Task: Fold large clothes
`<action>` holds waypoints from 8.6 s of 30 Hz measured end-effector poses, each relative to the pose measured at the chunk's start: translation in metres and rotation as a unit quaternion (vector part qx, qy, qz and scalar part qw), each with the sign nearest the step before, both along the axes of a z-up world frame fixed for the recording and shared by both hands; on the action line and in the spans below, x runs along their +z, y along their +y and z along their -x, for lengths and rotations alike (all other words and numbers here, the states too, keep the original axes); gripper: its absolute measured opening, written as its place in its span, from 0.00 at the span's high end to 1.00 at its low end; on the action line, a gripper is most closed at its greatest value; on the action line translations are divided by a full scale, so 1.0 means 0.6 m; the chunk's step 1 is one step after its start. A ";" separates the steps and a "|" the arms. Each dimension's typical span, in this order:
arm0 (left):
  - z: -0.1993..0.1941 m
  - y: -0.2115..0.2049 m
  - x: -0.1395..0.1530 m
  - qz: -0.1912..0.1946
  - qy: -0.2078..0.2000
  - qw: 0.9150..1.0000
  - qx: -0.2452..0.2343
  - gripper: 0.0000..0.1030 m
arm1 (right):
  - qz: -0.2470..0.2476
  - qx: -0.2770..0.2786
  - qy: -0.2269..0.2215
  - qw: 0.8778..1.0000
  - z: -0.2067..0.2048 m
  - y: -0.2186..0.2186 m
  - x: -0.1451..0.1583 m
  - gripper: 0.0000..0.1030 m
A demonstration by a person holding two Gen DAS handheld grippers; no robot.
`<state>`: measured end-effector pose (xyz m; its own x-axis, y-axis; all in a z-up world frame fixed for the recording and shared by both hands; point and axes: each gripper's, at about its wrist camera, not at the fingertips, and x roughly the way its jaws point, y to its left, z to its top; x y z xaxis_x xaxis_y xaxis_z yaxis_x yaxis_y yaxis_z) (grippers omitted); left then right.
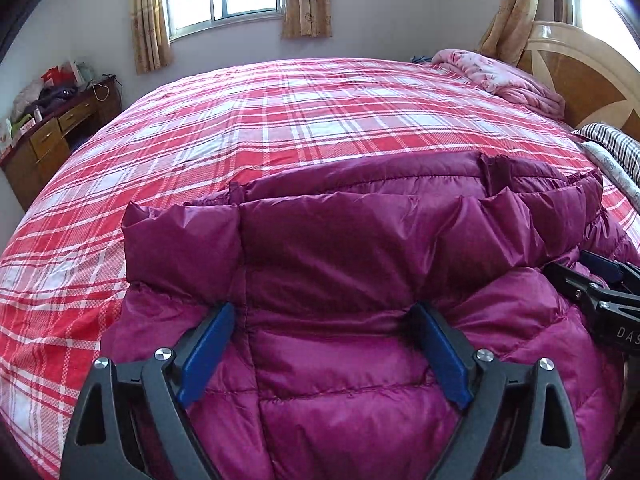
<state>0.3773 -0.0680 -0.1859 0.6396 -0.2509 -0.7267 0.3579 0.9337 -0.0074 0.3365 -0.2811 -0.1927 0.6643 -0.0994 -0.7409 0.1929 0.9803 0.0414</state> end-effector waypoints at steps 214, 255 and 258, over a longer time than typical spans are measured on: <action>0.089 -0.128 0.059 0.088 -0.093 0.983 -0.131 0.09 | 0.042 -0.130 -0.065 0.988 0.288 -0.157 0.089 0.26; -0.016 -0.274 -0.010 -0.015 -0.093 0.990 -0.105 0.01 | -0.082 -0.091 -0.040 0.992 0.065 -0.279 0.032 0.28; -0.022 -0.275 -0.015 -0.012 -0.081 0.991 -0.107 0.01 | -0.092 -0.093 -0.036 0.991 0.064 -0.283 0.027 0.28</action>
<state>0.3903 -0.2331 -0.1949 0.6817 -0.3779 -0.6264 0.5429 0.8353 0.0870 0.2984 -0.4507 -0.1768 0.6993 -0.0927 -0.7088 0.3587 0.9031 0.2359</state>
